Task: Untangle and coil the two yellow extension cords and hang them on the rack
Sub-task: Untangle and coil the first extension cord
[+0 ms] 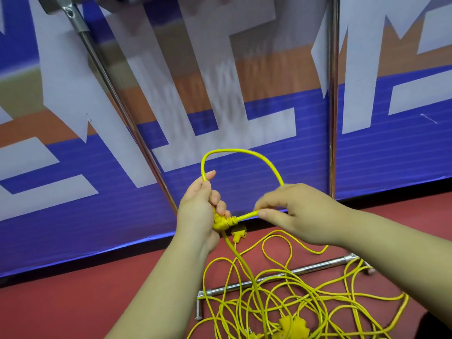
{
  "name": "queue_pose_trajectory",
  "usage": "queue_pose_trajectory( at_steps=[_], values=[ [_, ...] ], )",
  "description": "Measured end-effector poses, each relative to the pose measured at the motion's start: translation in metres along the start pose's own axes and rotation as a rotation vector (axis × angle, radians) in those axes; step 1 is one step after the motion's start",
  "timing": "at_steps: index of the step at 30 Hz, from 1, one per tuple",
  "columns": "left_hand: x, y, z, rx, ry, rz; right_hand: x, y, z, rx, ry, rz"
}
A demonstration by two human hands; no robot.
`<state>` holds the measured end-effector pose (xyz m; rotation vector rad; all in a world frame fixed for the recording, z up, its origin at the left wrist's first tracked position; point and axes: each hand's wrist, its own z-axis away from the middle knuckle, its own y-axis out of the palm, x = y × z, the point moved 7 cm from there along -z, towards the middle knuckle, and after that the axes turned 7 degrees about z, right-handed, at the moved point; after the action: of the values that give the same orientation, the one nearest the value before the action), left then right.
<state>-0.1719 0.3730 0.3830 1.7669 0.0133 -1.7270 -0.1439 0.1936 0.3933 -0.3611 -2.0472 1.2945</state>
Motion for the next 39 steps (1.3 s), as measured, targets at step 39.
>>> queue_pose_trajectory(
  at_steps=[39],
  values=[
    [0.026, 0.002, 0.004, 0.127, -0.275, -0.191, -0.004, 0.005, 0.002, -0.298, 0.293, -0.338]
  ],
)
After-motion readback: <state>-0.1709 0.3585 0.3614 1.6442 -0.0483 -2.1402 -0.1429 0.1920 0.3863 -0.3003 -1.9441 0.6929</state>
